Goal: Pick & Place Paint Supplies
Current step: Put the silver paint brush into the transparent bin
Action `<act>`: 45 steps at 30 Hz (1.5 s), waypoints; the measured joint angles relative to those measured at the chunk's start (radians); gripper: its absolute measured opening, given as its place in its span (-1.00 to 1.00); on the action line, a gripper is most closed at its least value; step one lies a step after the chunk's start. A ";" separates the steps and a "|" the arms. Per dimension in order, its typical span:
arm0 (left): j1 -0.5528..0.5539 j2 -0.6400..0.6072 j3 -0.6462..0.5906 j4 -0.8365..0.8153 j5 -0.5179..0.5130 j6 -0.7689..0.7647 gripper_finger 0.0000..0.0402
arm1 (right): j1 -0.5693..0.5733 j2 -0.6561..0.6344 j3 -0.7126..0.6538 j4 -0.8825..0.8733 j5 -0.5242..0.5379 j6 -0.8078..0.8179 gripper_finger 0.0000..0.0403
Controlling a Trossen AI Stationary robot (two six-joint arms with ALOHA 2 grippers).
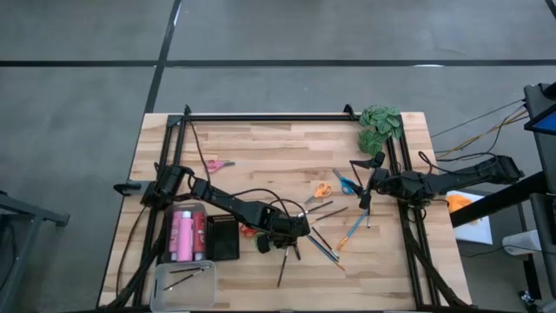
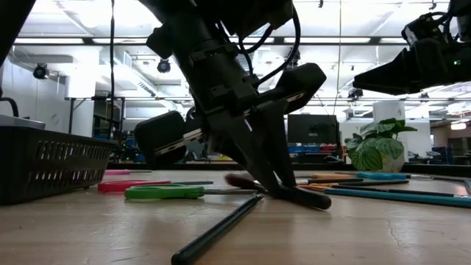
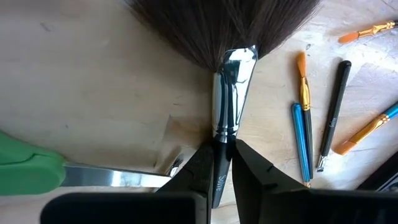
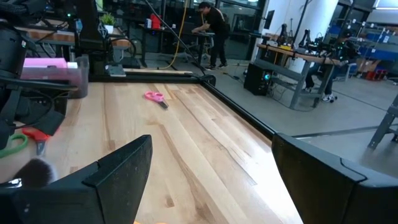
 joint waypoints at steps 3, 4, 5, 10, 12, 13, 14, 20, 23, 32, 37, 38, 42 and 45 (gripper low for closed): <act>0.001 -0.005 0.000 -0.007 -0.002 0.004 -0.82 | 0.000 0.000 0.000 0.000 0.000 -0.002 0.63; 0.001 -0.007 -0.001 -0.011 -0.003 0.004 -0.82 | 0.000 0.000 0.000 0.000 0.000 0.000 0.63; 0.001 -0.007 -0.001 -0.014 -0.003 0.004 -0.82 | 0.000 0.000 0.000 0.000 0.000 0.000 0.63; 0.002 -0.027 -0.002 -0.037 -0.013 0.007 -0.83 | 0.000 0.000 0.000 0.000 0.000 -0.001 0.63; 0.002 -0.038 -0.002 -0.038 -0.013 0.007 -0.83 | 0.000 0.000 0.000 0.000 0.000 -0.001 0.63; 0.002 -0.043 -0.002 -0.039 -0.013 0.007 -0.83 | 0.000 0.000 0.000 0.000 0.000 0.000 0.63; 0.002 -0.046 -0.002 -0.039 -0.013 0.007 -0.83 | 0.000 0.000 0.000 0.000 0.000 -0.001 0.63; 0.002 -0.069 -0.001 -0.041 -0.012 0.075 -0.83 | 0.000 0.000 0.000 0.000 0.000 -0.002 0.63; 0.002 -0.092 -0.001 -0.052 -0.009 0.136 -0.83 | 0.000 0.000 0.000 0.000 0.000 -0.001 0.63; -0.014 -0.187 -0.001 -0.180 -0.037 0.269 -0.83 | 0.000 0.000 0.000 0.000 0.000 -0.002 0.63; -0.045 -0.251 0.000 -0.233 -0.107 0.334 -0.82 | 0.000 0.000 0.000 0.000 0.000 -0.002 0.63; -0.052 -0.264 0.000 -0.241 -0.120 0.350 -0.82 | 0.000 0.000 0.000 0.000 0.000 -0.001 0.63; -0.084 -0.312 0.001 -0.279 -0.180 0.408 -0.82 | 0.000 0.000 0.000 -0.001 0.000 -0.001 0.63; -0.109 -0.343 0.001 -0.297 -0.207 0.489 -0.82 | 0.000 0.000 0.000 -0.001 0.000 -0.002 0.63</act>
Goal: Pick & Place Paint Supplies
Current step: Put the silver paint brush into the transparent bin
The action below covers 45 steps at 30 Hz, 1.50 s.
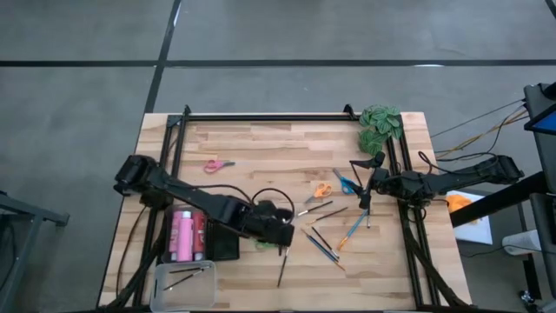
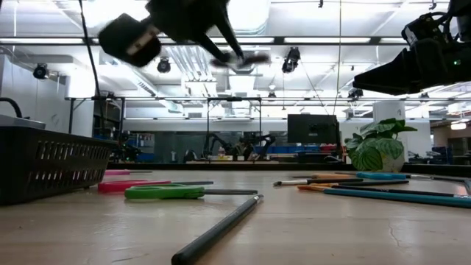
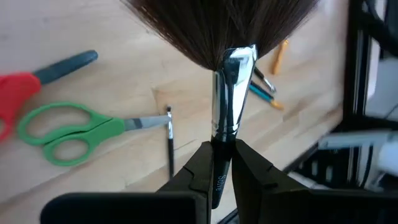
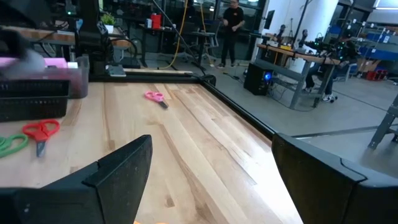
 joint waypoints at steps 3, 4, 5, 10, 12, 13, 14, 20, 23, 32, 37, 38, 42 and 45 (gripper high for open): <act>-0.024 -0.029 0.000 -0.031 -0.002 0.071 -0.82 | 0.000 0.000 0.000 0.000 0.000 0.001 0.63; -0.032 -0.039 0.000 -0.050 -0.002 0.075 -0.82 | 0.000 0.000 0.000 0.000 0.000 0.000 0.63; -0.038 -0.050 0.000 -0.069 -0.002 0.076 -0.82 | 0.000 0.000 0.000 0.000 0.000 0.000 0.63; -0.073 -0.097 -0.001 -0.139 0.000 0.135 -0.82 | 0.000 0.000 0.000 0.000 0.000 0.002 0.63; -0.088 -0.116 -0.001 -0.159 0.010 0.157 -0.82 | 0.000 0.000 0.000 0.000 0.000 0.001 0.63; -0.096 -0.128 -0.001 -0.169 0.022 0.164 -0.82 | 0.000 0.000 0.000 0.000 0.000 0.000 0.63; -0.103 -0.138 -0.001 -0.186 0.035 0.168 -0.82 | 0.000 0.000 0.000 0.000 0.000 0.001 0.63; -0.146 -0.189 -0.002 -0.275 0.132 0.170 -0.82 | 0.000 0.000 0.000 0.000 0.000 0.002 0.63; -0.177 -0.208 -0.002 -0.321 0.220 0.170 -0.82 | 0.000 0.000 0.000 0.001 0.000 0.001 0.63; -0.324 -0.219 -0.002 -0.460 0.337 0.118 -0.82 | 0.000 0.000 0.000 0.000 0.000 0.001 0.63; -0.420 -0.219 -0.002 -0.508 0.337 0.056 -0.82 | 0.000 0.000 0.000 0.000 0.000 0.002 0.63; -0.440 -0.219 -0.002 -0.515 0.336 0.053 -0.82 | 0.000 0.000 0.000 0.000 0.000 0.002 0.63; -0.510 -0.219 -0.010 -0.542 0.328 0.006 -0.82 | 0.000 0.000 0.000 0.000 0.000 0.002 0.63; -0.557 -0.219 -0.031 -0.544 0.326 -0.037 -0.82 | 0.000 0.000 0.000 0.001 0.000 0.001 0.63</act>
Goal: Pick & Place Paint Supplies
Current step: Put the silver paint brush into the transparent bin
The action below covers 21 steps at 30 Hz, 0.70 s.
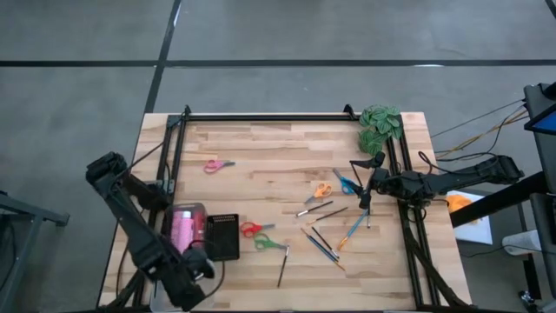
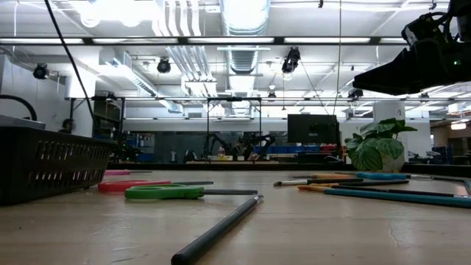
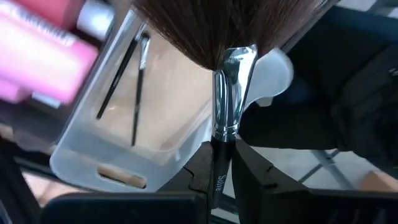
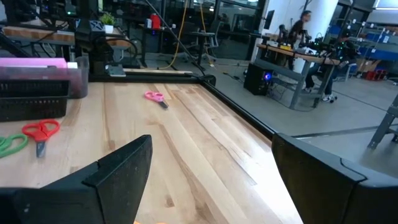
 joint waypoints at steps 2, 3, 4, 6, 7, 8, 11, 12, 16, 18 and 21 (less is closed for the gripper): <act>-0.029 0.000 -0.027 0.007 0.000 -0.019 -0.82 | 0.000 0.000 0.000 0.000 0.000 0.000 0.63; -0.043 0.000 -0.043 0.011 0.000 -0.029 -0.82 | 0.000 0.000 0.000 0.000 0.000 -0.001 0.63; -0.054 0.000 -0.059 0.015 0.000 -0.039 -0.82 | 0.000 0.000 0.000 0.000 0.000 -0.001 0.63; -0.068 0.000 -0.089 0.030 0.000 -0.056 -0.82 | 0.000 0.000 0.000 0.000 0.000 0.001 0.63; -0.070 0.000 -0.105 0.044 0.000 -0.057 -0.82 | 0.000 0.000 0.000 0.000 0.000 -0.001 0.63; -0.072 0.000 -0.121 0.061 0.000 -0.056 -0.82 | 0.000 0.000 0.000 0.000 0.000 -0.001 0.63; -0.073 0.000 -0.166 0.129 0.013 -0.041 -0.82 | 0.000 0.000 0.000 0.000 0.000 0.000 0.63; -0.073 0.000 -0.182 0.158 0.020 -0.028 -0.82 | 0.000 0.000 0.000 0.000 0.000 -0.001 0.63; -0.074 0.000 -0.245 0.257 0.055 0.020 -0.82 | 0.000 0.000 0.000 0.000 0.000 -0.001 0.63; -0.073 0.000 -0.274 0.277 0.061 0.022 -0.82 | 0.000 0.000 0.000 0.000 0.000 0.001 0.63; -0.073 0.000 -0.305 0.295 0.063 0.010 -0.82 | 0.000 0.000 0.000 0.000 0.000 -0.001 0.63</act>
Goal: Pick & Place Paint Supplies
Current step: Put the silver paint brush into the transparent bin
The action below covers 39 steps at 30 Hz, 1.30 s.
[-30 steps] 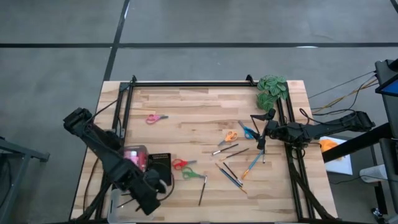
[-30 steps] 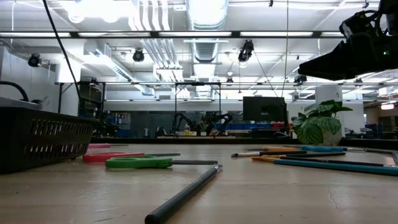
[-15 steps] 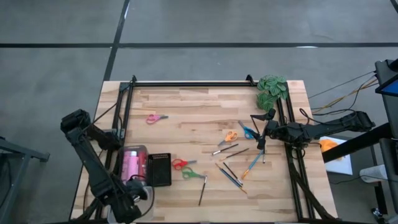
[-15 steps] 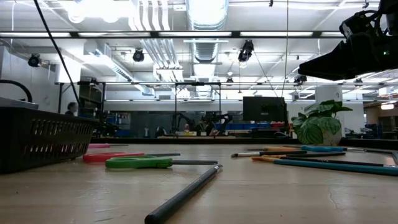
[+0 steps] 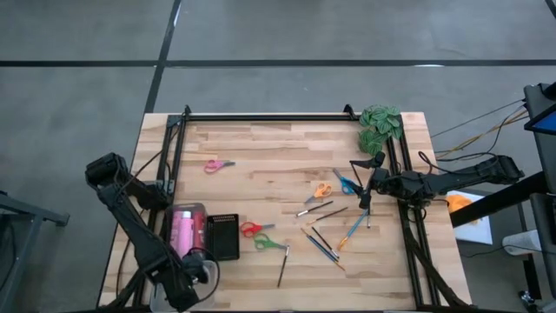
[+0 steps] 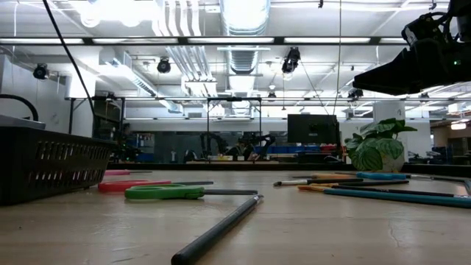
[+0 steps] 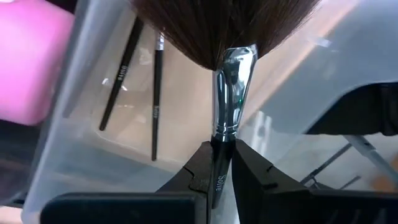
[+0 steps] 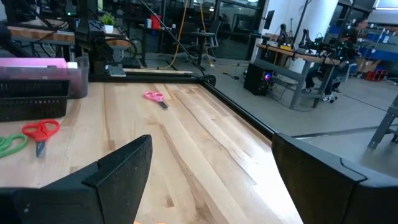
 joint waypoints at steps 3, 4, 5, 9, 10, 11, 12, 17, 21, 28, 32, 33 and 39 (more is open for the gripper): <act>0.000 0.000 -0.031 0.024 0.001 -0.011 -0.82 | 0.000 0.000 0.000 0.000 0.000 0.001 0.63; 0.000 0.000 -0.038 0.036 0.001 -0.011 -0.82 | 0.000 0.000 0.000 0.000 0.000 0.000 0.63; -0.001 0.000 -0.044 0.047 0.001 -0.011 -0.82 | 0.000 0.000 0.000 0.000 0.000 0.001 0.63; -0.001 0.000 -0.046 0.050 0.001 -0.011 -0.82 | 0.000 0.000 0.000 0.000 0.000 0.000 0.63; -0.001 0.000 -0.046 0.051 0.001 -0.011 -0.82 | 0.000 0.000 0.000 0.000 0.000 0.002 0.63; -0.001 0.000 -0.046 0.055 0.001 -0.011 -0.81 | 0.000 0.000 0.000 0.000 0.000 0.002 0.63; -0.001 0.000 -0.046 0.058 0.000 -0.013 -0.79 | 0.000 0.000 0.000 0.000 0.000 0.000 0.63; -0.001 0.000 -0.045 0.062 -0.011 -0.014 -0.57 | 0.000 0.000 0.000 0.000 0.000 0.000 0.63; -0.001 0.000 -0.045 0.061 -0.011 -0.014 -0.40 | 0.000 0.000 0.000 0.000 0.000 0.000 0.63; -0.001 0.000 -0.045 0.061 -0.011 -0.013 -0.30 | 0.000 0.000 0.000 0.000 0.000 0.002 0.63; -0.001 0.000 -0.045 0.066 -0.010 -0.014 -0.30 | 0.000 0.000 0.000 0.000 0.000 0.002 0.63; 0.000 -0.002 -0.045 0.071 -0.009 -0.014 -0.30 | 0.000 0.000 0.000 0.000 0.000 0.001 0.63; 0.010 -0.057 -0.037 0.083 -0.019 -0.069 -0.30 | 0.000 0.000 0.000 0.000 0.000 0.000 0.63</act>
